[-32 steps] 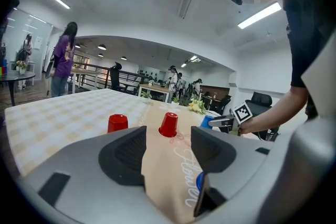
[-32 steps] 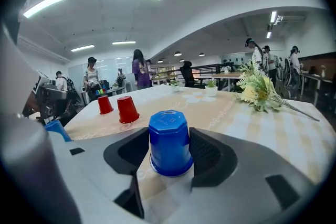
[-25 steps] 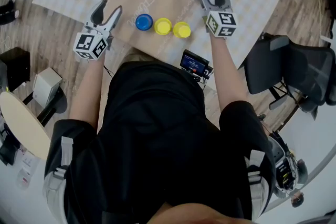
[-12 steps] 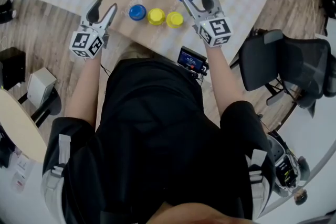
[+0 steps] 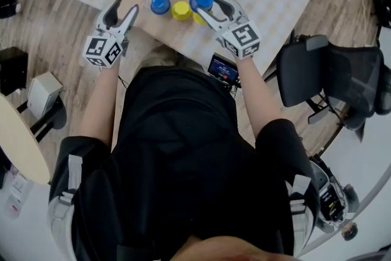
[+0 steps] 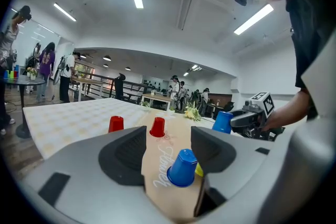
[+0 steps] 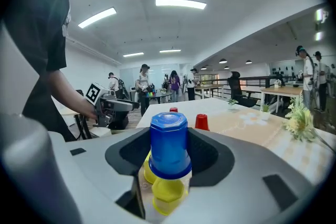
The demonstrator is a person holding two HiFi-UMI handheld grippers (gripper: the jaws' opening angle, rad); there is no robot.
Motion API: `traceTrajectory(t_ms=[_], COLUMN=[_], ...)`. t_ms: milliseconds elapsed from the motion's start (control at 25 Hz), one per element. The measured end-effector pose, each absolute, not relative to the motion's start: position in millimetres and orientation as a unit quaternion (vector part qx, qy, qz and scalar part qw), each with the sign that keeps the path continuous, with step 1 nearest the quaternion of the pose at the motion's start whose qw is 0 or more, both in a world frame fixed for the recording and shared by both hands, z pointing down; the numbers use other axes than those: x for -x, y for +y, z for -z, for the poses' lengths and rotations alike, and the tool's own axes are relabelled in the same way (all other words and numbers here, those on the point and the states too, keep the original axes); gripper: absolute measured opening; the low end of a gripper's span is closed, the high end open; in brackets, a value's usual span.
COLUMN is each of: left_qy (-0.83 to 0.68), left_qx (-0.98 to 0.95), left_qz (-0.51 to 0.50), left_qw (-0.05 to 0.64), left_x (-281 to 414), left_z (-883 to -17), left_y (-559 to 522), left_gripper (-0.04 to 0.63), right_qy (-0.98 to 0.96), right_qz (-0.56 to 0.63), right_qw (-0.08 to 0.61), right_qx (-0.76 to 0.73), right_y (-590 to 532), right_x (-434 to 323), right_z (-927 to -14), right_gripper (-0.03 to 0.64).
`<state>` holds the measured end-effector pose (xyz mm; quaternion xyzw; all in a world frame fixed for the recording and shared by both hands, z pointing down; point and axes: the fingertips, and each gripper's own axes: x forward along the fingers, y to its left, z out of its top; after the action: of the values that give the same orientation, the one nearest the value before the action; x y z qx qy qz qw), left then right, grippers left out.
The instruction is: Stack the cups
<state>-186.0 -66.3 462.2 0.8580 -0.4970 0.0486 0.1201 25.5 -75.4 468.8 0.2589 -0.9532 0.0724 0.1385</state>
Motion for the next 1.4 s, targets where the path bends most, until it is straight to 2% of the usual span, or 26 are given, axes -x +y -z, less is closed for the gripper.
traceTrajectory(t_ms=[520,880,1080,1400], left_qy=[-0.513,-0.512,-0.51,-0.51], left_qx=[-0.848,-0.847,-0.849,-0.85], left_qz=[-0.05,-0.051,-0.05,-0.051], left_qw=[0.12,0.132,0.13,0.126], left_x=[197,196,197,206], left_z=[-462,-471,-471,-467], left_y=[-37,-31,-37,-70], left_gripper=[0.249,0.249,0.249,0.249], right_qy=[-0.956,-0.956,-0.96,-0.958], right_qz=[-0.081,-0.08,-0.082,-0.103], right_qw=[0.164,0.162,0.126,0.008], right_qx=[-0.231,-0.232,-0.236,-0.266], right_y=[-59,-58,-62,-96], right_x=[-14,-14,-19,-44], right_z=[-491,-497,-478,-421], right_gripper=[0.227,0.252,0.267,0.264])
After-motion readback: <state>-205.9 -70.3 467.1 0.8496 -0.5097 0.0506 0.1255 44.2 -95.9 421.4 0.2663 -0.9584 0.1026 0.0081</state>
